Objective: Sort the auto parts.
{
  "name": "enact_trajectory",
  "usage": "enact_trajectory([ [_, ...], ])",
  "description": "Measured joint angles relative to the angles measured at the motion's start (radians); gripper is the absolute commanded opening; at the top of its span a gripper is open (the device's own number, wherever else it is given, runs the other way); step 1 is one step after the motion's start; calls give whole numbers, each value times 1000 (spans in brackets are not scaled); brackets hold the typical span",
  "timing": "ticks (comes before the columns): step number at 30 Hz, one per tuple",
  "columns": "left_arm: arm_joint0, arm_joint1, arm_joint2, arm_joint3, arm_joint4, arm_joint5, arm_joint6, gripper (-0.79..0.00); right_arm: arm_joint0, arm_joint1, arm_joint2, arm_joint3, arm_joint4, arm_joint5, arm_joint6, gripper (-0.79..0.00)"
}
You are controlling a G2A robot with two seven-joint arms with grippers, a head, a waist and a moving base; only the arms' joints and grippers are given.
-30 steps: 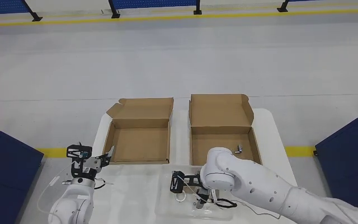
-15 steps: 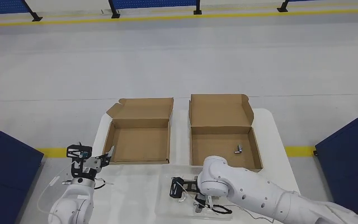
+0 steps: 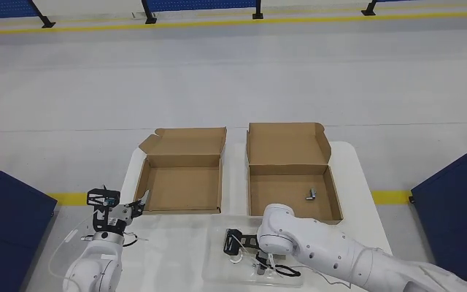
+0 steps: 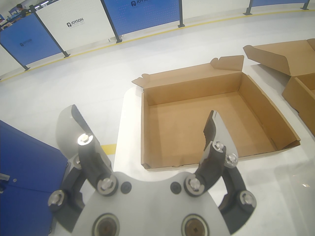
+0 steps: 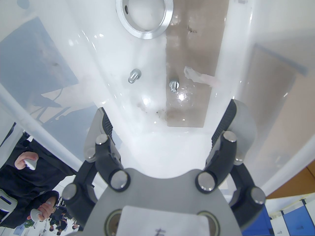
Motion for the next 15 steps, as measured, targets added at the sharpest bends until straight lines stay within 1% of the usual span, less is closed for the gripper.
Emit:
enact_trajectory([
  [4,0,0,0,0,0,0,0,0,-13,0,3,15,-25,-15,-46,0],
  [5,0,0,0,0,0,0,0,0,-14,-1,5,18,-26,-18,-49,-83],
  [7,0,0,0,0,0,0,0,0,-15,-3,8,23,-28,-24,-56,-206],
  [9,0,0,0,0,0,0,0,0,-16,-4,11,25,-31,-26,-61,-357],
  [10,0,0,0,0,0,0,0,0,-16,-5,14,26,-33,-26,-64,-397],
  [11,0,0,0,0,0,0,0,0,-17,-6,16,26,-34,-27,-65,-397],
  [14,0,0,0,0,0,0,0,0,-19,-8,20,24,-36,-29,-64,-453],
  [15,0,0,0,0,0,0,0,0,-20,-9,20,24,-36,-29,-62,-453],
])
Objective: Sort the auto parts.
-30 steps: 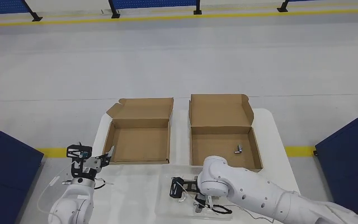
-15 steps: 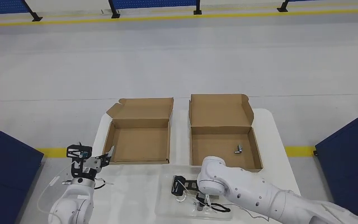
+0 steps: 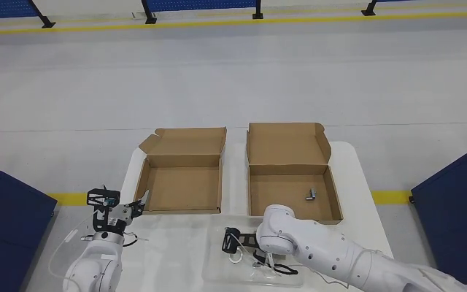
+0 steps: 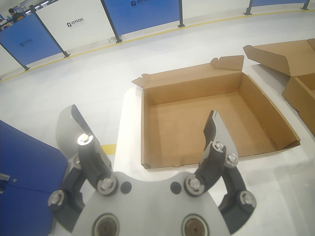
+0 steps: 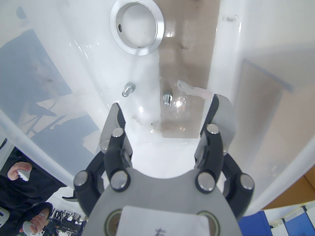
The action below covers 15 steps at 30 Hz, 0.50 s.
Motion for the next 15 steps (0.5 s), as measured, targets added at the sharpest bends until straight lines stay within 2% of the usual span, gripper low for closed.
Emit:
enact_trajectory([
  [10,0,0,0,0,0,0,0,0,-7,-14,2,28,-4,2,4,-499],
  [15,0,0,0,0,0,0,0,0,-10,-20,4,41,-5,-2,2,-582],
])
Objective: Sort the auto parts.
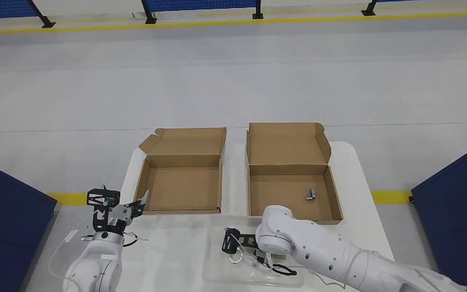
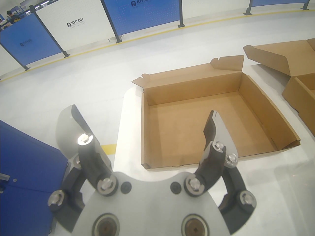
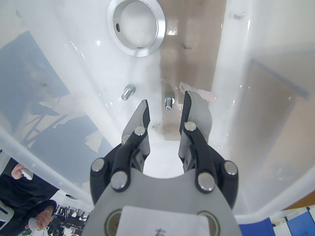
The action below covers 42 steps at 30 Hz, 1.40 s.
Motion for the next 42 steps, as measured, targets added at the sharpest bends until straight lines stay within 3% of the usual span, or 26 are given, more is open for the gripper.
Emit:
enact_trajectory([
  [3,0,0,0,0,0,0,0,0,-2,-3,1,10,-1,-5,-3,-656],
  [6,0,0,0,0,0,0,0,0,-2,-7,3,19,-1,-7,-3,-785],
  [12,0,0,0,0,0,0,0,0,0,-10,15,13,-6,5,21,-785],
  [20,0,0,0,0,0,0,0,0,-17,24,80,-129,35,2,148,-785],
  [34,0,0,0,0,0,0,0,0,-24,27,91,-123,39,2,125,-785],
  [42,0,0,0,0,0,0,0,0,-86,105,261,-220,181,-47,114,-785],
])
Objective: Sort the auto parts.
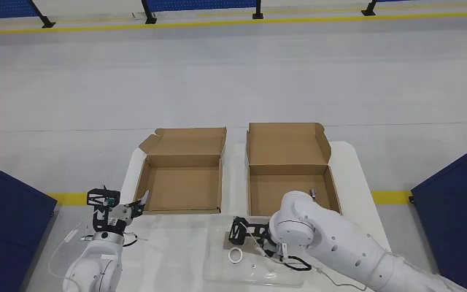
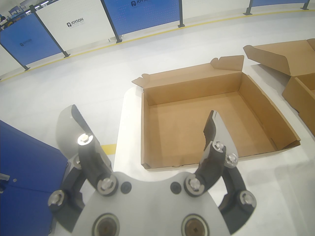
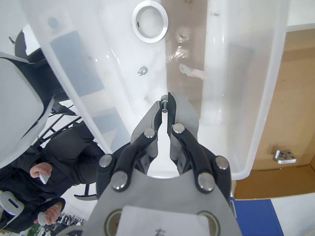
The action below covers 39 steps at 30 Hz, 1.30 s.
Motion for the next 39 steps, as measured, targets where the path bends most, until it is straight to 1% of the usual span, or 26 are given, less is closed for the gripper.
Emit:
enact_trajectory([
  [4,0,0,0,0,0,0,0,0,-56,69,100,-71,119,-32,-33,-785],
  [7,0,0,0,0,0,0,0,0,-93,118,155,-106,214,-66,-67,-785],
  [8,0,0,0,0,0,0,0,0,-99,128,167,-108,238,-73,-74,-785],
  [10,0,0,0,0,0,0,0,0,-101,133,172,-107,252,-77,-77,-785],
  [19,0,0,0,0,0,0,0,0,-101,132,170,-107,248,-75,-77,-785],
  [22,0,0,0,0,0,0,0,0,-111,136,195,-101,282,-81,-116,-785],
  [24,0,0,0,0,0,0,0,0,-120,144,232,-88,362,-107,-130,-785],
  [26,0,0,0,0,0,0,0,0,-132,158,277,-74,476,-137,-136,-785],
  [30,0,0,0,0,0,0,0,0,-150,193,320,-69,689,-176,-177,-785],
  [31,0,0,0,0,0,0,0,0,-151,205,325,-66,751,-186,-187,-785],
  [35,0,0,0,0,0,0,0,0,-141,243,314,-64,916,-194,-195,-785],
  [37,0,0,0,0,0,0,0,0,-131,257,296,-63,1003,-192,-192,-785],
  [39,0,0,0,0,0,0,0,0,-129,259,293,-61,1041,-192,-192,-785],
])
